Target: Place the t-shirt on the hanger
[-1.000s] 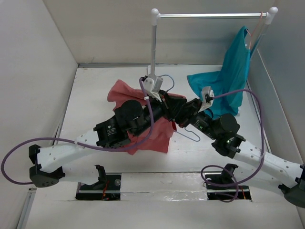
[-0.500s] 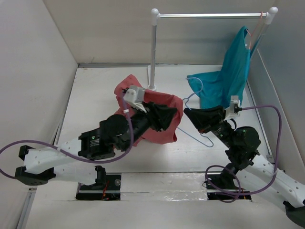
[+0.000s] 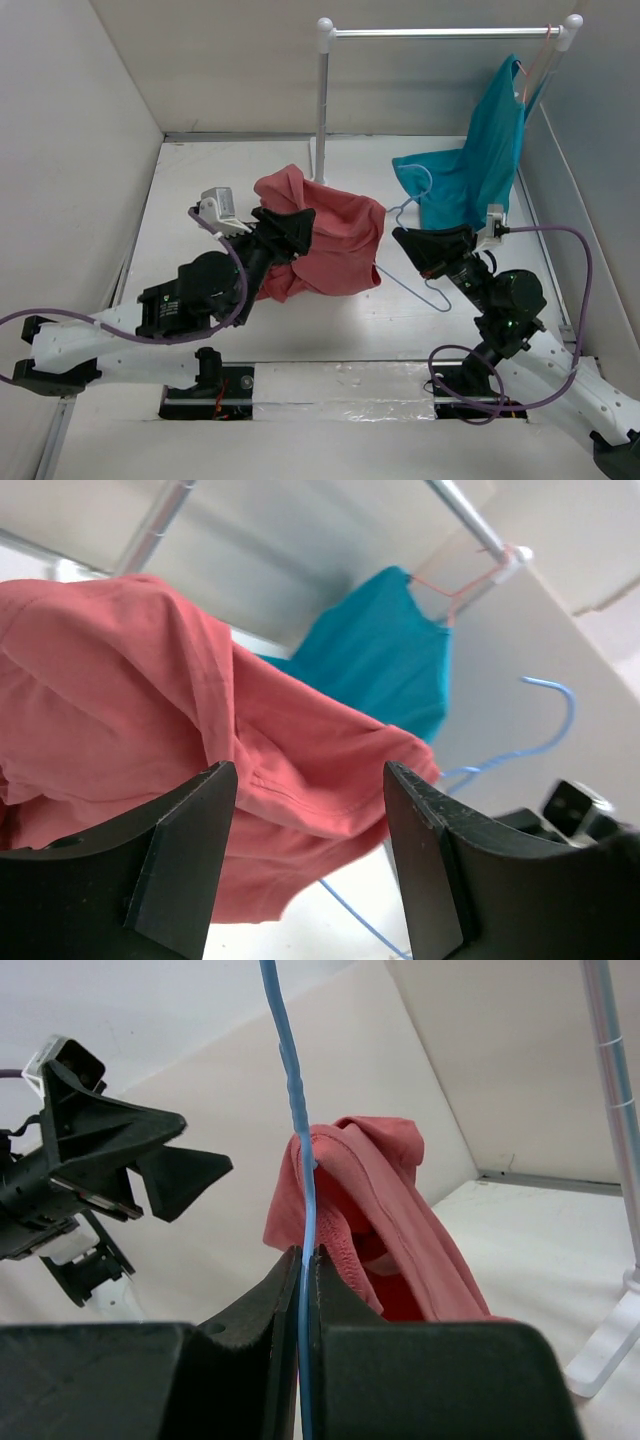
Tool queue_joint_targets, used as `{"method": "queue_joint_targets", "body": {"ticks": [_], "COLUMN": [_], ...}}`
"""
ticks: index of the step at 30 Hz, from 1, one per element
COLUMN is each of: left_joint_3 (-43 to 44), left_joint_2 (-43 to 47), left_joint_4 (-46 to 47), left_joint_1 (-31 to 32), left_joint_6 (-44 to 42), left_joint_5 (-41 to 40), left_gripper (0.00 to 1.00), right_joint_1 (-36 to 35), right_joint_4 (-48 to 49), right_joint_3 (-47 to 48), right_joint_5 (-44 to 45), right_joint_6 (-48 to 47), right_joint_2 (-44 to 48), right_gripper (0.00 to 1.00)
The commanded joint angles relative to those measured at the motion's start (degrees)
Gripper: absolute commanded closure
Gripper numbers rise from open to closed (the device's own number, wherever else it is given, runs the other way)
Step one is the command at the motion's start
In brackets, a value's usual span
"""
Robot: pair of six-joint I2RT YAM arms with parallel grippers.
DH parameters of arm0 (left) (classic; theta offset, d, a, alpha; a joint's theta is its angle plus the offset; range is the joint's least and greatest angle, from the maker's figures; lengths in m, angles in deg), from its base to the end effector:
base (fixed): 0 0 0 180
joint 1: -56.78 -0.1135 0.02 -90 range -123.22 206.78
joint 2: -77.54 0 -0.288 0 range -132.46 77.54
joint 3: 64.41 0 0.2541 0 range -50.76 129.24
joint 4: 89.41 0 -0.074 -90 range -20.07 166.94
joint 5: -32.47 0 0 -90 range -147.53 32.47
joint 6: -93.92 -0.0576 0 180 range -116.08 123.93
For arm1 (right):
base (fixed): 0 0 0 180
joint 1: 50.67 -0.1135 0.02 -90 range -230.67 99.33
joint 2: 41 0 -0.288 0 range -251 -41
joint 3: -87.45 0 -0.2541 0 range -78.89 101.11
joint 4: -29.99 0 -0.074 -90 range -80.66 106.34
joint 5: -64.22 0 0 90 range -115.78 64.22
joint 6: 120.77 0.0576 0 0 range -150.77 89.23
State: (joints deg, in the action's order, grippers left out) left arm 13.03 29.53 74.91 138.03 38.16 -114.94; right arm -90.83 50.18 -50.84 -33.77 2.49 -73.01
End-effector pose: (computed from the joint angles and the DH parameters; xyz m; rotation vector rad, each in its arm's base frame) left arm 0.0709 -0.1415 0.4774 -0.3002 1.4889 -0.9782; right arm 0.1017 0.0963 0.3743 -0.2033 1.1152 1.2257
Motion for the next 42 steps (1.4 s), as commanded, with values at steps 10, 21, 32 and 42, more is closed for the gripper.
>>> {"method": "queue_joint_targets", "body": {"ticks": [10,21,32,42], "left_joint_3": [16.0,8.6,5.3,7.8], "left_joint_2": [-15.5,-6.4,-7.4,-10.8], "left_joint_4": [-25.0,-28.1,-13.9,-12.8], "left_joint_1": [-7.0,-7.0,-14.3,-21.3], "left_joint_6": [9.4,16.8,6.4,3.8], "left_joint_5": [-0.7,-6.2,1.7,9.3], "left_gripper": [0.44,0.43,0.36,1.0], "right_joint_1": [0.4,0.4,0.4,0.4], "right_joint_4": [6.3,5.1,5.4,6.1], "right_joint_3": [0.4,-0.1,0.4,-0.9], "right_joint_5": [-1.1,0.1,-1.2,-0.9], "right_joint_6": [2.3,1.7,1.6,1.9], "right_joint_2": [2.0,3.4,2.4,4.3], "right_gripper": [1.0,1.0,1.0,1.0]}}
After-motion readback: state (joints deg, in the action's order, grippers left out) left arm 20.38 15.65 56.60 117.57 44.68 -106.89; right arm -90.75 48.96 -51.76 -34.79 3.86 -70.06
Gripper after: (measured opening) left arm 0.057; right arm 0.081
